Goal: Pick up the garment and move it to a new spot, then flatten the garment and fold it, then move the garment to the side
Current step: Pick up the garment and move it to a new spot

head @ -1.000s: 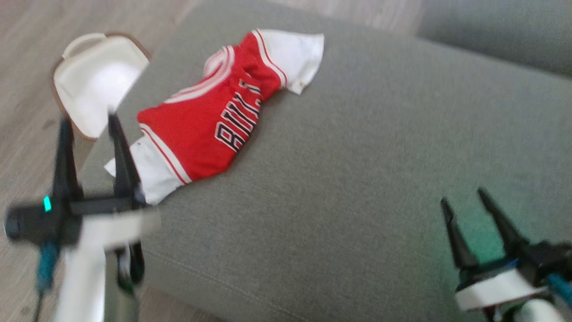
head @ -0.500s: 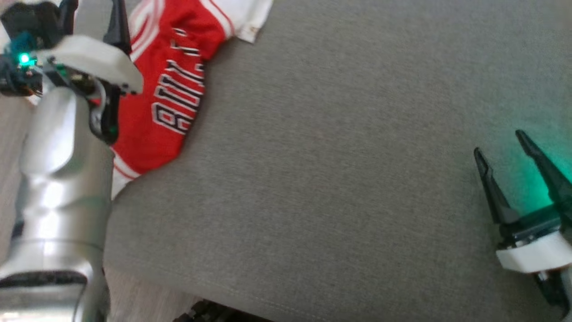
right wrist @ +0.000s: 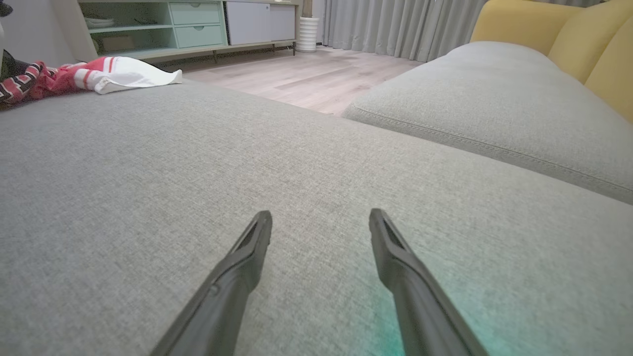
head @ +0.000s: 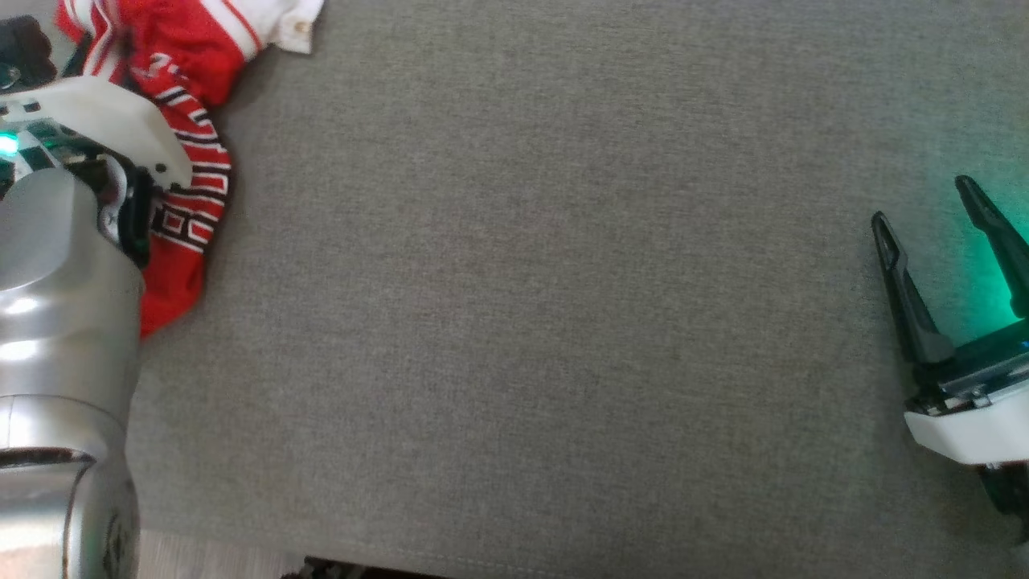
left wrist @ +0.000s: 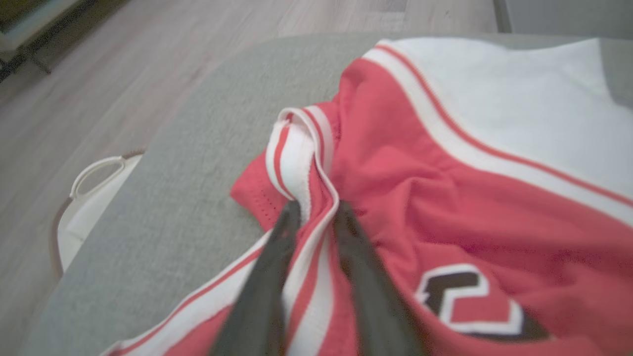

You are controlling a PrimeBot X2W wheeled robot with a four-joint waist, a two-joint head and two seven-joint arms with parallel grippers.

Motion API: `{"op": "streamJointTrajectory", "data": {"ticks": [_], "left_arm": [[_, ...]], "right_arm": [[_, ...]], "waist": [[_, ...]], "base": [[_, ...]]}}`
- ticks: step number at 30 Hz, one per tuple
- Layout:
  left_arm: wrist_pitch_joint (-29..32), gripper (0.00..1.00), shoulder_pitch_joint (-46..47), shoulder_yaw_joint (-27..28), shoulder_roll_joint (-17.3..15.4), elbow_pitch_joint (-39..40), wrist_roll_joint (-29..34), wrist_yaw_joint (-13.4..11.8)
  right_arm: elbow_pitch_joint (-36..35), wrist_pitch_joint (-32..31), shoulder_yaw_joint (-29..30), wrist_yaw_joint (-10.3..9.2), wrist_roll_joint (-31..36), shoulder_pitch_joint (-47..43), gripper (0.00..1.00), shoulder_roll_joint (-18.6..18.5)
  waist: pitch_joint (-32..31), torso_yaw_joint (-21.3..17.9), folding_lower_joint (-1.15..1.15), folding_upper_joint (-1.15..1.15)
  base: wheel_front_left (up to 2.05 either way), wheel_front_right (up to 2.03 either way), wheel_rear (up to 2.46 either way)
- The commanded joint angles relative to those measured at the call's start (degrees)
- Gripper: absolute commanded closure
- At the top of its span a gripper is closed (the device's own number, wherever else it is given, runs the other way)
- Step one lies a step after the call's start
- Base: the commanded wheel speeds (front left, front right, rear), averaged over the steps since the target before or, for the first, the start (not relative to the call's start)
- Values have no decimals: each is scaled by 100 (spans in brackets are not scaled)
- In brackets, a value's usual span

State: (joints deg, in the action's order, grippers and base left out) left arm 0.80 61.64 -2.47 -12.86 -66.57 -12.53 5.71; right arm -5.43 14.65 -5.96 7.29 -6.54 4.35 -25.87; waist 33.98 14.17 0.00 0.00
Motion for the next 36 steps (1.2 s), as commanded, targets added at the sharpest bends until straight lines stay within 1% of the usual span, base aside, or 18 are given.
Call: {"op": "streamJointTrajectory", "data": {"ticks": [1,5,9,13,17,20,24,29,33,36], "left_arm": [[-195,100,17,6,-351,54,55,-3],[-936,100,128,-166,-559,118,160,90],[-1306,100,226,-429,-802,219,298,149],[-1446,100,314,-755,-951,522,342,172],[-1454,100,315,-1361,-1047,1049,167,176],[-1294,100,319,-1879,-1119,1601,-76,176],[-994,100,215,-2478,-1219,2441,-477,177],[-638,100,-137,-3026,-1255,3459,-942,177],[-517,100,-689,-3420,-1096,4061,-1180,177],[-610,100,-1180,-3710,-879,4180,-1191,174]], "right_arm": [[21,9,-76,20,46,-136,0,-34],[229,25,-233,20,49,-35,0,170],[446,32,-489,20,-1,154,0,548],[629,33,-639,20,-56,142,0,973],[743,34,-699,20,-100,-31,0,1331],[751,34,-686,20,-110,-168,0,1523],[738,34,-697,20,-103,-303,0,1702],[694,34,-764,20,-109,-361,0,1821],[624,34,-749,20,-134,-350,0,1891],[584,34,-743,20,-155,-325,0,1937]], "waist": [[-35,-47,0,0],[-419,-140,0,0],[-1059,-370,0,0],[-1753,-701,0,0],[-2400,-1143,0,0],[-2703,-1498,0,0],[-2979,-2017,0,0],[-3045,-2648,0,0],[-2931,-3068,0,0],[-2740,-3269,0,0]], "base": [[0,0,0],[0,0,0],[0,0,0],[0,0,0],[0,0,0],[0,0,0],[0,0,0],[0,0,0],[0,0,0],[0,0,0]]}}
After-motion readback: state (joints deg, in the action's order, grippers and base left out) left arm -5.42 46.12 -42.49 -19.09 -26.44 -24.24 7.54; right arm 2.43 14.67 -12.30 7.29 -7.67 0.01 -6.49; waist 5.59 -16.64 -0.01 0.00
